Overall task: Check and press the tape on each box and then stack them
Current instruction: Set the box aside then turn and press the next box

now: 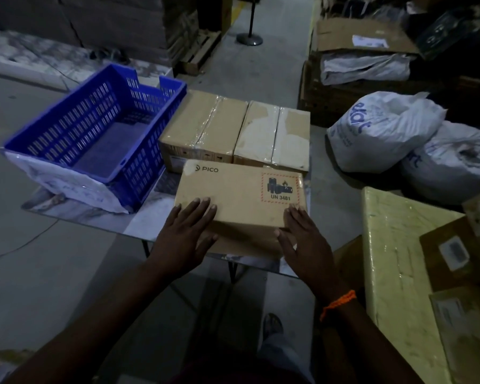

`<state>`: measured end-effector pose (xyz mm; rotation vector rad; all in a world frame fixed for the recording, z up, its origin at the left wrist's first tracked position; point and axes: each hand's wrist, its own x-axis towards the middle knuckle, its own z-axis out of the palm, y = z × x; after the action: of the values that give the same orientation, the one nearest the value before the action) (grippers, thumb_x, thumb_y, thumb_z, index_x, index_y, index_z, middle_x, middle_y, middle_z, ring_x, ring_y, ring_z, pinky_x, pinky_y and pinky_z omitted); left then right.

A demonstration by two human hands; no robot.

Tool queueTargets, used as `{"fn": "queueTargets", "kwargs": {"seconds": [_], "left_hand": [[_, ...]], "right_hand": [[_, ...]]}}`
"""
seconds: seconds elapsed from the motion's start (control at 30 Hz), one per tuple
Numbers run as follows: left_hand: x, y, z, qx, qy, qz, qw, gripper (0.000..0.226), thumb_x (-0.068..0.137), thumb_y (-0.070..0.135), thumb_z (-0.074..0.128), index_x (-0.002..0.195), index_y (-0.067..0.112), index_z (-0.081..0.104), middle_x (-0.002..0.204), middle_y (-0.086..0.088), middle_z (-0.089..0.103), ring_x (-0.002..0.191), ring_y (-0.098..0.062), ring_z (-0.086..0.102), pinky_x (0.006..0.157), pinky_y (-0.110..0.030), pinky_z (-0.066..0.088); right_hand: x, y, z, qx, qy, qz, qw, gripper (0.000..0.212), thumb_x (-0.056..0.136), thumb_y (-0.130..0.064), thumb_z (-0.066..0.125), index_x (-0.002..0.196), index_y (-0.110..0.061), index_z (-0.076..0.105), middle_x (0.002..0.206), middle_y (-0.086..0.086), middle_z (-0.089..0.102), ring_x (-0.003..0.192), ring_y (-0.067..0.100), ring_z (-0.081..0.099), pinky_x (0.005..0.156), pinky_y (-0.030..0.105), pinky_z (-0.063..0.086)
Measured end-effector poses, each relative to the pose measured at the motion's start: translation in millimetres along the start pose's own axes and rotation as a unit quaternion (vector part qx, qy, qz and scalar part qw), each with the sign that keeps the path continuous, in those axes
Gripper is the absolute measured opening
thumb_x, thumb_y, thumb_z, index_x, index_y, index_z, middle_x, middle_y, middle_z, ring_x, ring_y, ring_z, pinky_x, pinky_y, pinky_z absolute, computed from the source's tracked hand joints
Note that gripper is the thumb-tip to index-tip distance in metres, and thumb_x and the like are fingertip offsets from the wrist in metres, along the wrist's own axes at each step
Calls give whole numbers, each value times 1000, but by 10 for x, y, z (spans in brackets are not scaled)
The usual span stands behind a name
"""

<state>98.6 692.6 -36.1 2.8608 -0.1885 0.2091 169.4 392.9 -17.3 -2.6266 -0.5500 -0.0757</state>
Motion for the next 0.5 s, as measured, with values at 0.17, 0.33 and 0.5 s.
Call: {"fn": "queueTargets", "kwargs": {"seconds": [0.17,0.33,0.5], "left_hand": [[71,-35,-46,-35,-4,-7,999,69,98,64,32,155,26,37,163,5,23,152,-15,19,122,-44,16],[112,-78,-47,-84,10,-4,996,59,98,54,42,152,29,42,163,2,29,152,-21,23,121,-47,24],[-142,-148,56,-188,137,-107,967,66,89,16,76,148,19,49,160,-11,36,148,-29,32,116,-44,32]], "right_hand": [[89,-18,26,5,9,14,1000,56,104,-47,44,142,-9,61,151,10,55,145,25,45,114,41,41],[22,144,52,77,56,-10,995,46,94,-11,73,138,-3,63,149,17,55,143,33,48,110,54,49],[-238,83,182,268,89,170,944,74,91,-5,76,156,-17,42,153,-6,45,137,8,48,97,9,48]]}}
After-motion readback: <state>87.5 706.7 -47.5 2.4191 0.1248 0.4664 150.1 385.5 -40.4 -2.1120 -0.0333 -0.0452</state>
